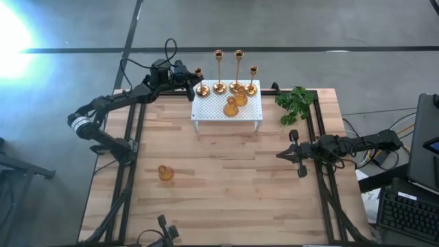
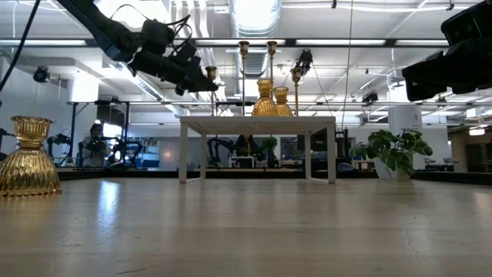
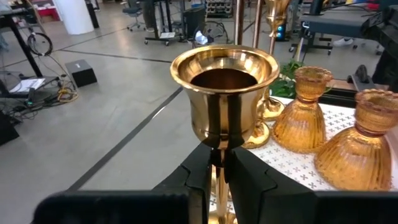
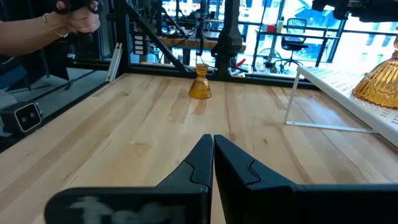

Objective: Pick & Place candle stick holders
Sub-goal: Put the small golden candle holder on the shelf

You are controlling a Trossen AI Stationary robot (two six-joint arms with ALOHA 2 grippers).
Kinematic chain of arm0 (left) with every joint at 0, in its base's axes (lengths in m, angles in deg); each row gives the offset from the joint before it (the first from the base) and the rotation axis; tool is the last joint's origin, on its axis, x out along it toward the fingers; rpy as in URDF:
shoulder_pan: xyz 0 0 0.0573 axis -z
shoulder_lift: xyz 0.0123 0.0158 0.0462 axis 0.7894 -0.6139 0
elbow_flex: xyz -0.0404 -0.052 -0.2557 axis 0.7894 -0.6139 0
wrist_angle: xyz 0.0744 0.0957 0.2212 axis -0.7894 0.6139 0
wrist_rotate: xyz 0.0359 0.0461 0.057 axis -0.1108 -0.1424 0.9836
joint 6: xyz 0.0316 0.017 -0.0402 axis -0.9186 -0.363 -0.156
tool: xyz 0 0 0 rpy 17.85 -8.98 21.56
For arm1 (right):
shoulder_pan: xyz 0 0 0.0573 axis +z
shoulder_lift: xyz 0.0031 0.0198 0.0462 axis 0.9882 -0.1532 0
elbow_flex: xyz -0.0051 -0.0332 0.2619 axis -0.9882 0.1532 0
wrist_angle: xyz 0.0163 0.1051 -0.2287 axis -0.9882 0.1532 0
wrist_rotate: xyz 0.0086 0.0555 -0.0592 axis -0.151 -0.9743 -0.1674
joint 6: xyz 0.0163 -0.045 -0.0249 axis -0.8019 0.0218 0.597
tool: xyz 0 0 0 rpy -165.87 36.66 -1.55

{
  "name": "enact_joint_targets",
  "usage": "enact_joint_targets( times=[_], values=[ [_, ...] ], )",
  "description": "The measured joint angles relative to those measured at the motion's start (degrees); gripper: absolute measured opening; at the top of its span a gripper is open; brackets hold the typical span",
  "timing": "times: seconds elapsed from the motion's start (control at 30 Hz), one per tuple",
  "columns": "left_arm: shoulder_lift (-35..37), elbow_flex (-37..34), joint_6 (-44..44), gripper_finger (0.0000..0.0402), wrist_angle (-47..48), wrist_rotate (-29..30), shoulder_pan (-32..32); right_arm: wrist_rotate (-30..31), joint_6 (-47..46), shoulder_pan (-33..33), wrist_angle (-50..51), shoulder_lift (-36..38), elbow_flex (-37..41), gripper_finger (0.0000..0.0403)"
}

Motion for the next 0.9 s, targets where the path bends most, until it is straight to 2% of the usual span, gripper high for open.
enact_joint_targets(
  times=[0.3, 0.57, 0.9],
  values=[
    [0.0, 0.01, -0.82, 0.0035, 0.01, 0.36, 0.0, 0.0, 0.0, 0.0, 0.0, 0.01, -0.02, 0.0008],
    [0.0, 0.01, -1.27, 0.0066, 0.01, 0.51, 0.0, 0.0, 0.0, 0.0, 0.0, 0.02, -0.02, 0.0008],
    [0.0, 0.01, -1.68, 0.007, -1.02, 0.46, 0.0, 0.0, 0.0, 0.0, 0.0, 0.0, -0.02, 0.0008]
  ],
)
